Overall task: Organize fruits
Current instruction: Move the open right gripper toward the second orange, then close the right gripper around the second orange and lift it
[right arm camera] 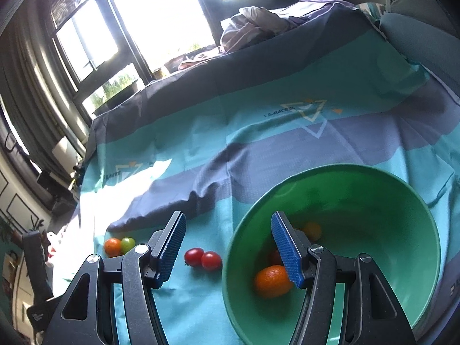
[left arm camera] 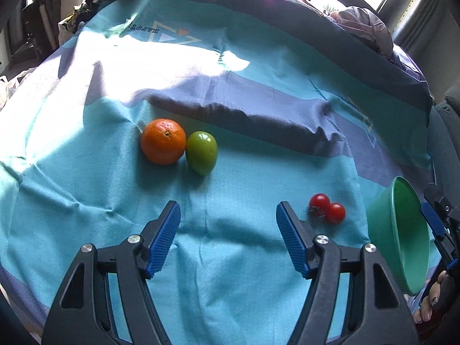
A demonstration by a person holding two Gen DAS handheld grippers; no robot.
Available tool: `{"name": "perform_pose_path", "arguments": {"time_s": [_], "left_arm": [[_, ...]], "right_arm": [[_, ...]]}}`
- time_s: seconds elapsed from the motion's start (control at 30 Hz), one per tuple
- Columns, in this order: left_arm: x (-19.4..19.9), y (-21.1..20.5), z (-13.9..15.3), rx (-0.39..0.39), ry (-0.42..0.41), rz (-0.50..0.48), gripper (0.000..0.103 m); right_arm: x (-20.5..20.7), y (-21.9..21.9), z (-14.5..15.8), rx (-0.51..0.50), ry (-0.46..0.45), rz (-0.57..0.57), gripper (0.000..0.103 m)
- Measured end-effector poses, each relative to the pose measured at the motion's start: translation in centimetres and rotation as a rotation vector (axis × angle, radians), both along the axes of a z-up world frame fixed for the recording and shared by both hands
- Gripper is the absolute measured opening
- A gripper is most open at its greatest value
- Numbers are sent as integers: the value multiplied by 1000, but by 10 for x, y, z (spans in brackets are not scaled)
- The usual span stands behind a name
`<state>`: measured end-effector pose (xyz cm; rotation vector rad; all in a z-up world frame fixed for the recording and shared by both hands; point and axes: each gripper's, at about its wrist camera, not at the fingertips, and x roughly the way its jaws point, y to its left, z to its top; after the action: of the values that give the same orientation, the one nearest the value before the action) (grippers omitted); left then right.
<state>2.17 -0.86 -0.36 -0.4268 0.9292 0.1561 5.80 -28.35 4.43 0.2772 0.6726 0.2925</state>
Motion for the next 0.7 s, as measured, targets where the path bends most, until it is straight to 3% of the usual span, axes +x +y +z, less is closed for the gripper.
{"name": "perform_pose_path", "arguments": {"time_s": [0.23, 0.53, 0.7], "left_arm": [[-6, 13, 4, -8, -31, -6, 69], [-15, 46, 7, 102, -32, 154, 69], [-18, 61, 6, 93, -20, 187, 69]], "right_arm": [[-1, 19, -5, -38, 31, 45, 64], [-5, 42, -6, 14, 77, 146, 64], [0, 78, -13, 2, 141, 217, 64]]}}
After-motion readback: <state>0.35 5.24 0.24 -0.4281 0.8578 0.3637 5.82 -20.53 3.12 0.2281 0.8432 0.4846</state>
